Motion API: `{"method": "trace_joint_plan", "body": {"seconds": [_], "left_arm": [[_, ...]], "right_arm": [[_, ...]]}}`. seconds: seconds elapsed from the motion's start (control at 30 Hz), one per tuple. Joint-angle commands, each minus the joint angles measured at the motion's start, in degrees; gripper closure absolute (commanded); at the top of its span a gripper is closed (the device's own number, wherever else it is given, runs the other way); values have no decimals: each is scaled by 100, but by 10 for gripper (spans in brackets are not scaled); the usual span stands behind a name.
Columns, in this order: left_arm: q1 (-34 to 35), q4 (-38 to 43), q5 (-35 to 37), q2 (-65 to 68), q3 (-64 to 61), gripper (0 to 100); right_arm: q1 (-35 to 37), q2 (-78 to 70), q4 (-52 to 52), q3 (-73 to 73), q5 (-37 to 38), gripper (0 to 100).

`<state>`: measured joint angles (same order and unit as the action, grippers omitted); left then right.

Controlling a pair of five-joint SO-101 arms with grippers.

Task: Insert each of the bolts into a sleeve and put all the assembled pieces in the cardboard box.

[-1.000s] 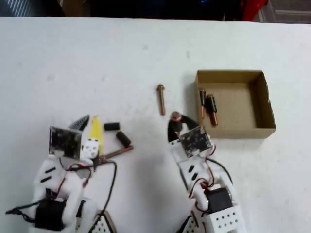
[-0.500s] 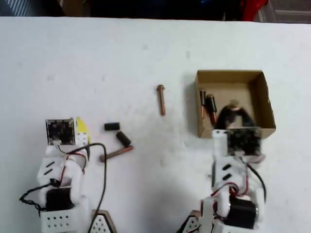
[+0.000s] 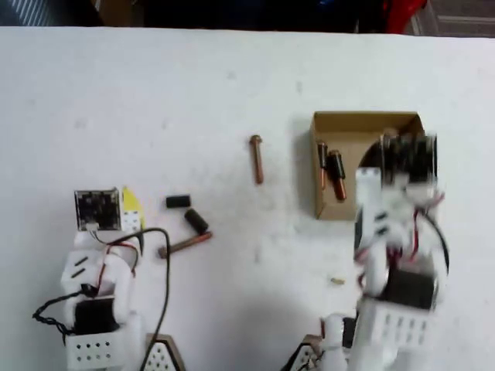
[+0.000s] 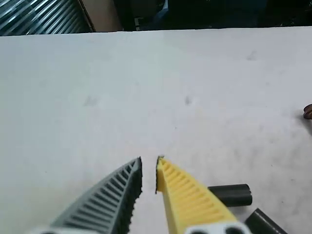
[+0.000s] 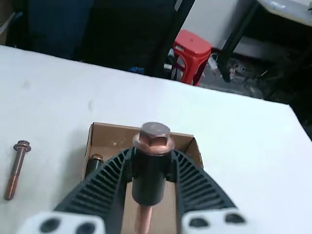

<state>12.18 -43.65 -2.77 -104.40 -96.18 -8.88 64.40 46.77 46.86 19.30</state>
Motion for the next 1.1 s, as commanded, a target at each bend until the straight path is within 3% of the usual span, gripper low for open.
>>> {"method": "trace_joint_plan", "body": {"seconds": [0.0, 0.3, 0.53, 0.77, 1.07], "left_arm": [[57, 105, -53, -57, 35, 910], [57, 105, -62, -57, 35, 910], [48, 149, -62, -57, -53, 910], [40, 149, -62, -57, -79, 910], [31, 149, -62, -57, -79, 910]], "right_arm": [[-163, -1675, -4, -1134, 62, 981], [-233, -5191, 22, -2840, 88, 981], [-198, -7055, 980, -4448, 62, 981], [22, -8426, 1666, -5846, 53, 981], [558, -9393, 1815, -6277, 70, 981]]}}
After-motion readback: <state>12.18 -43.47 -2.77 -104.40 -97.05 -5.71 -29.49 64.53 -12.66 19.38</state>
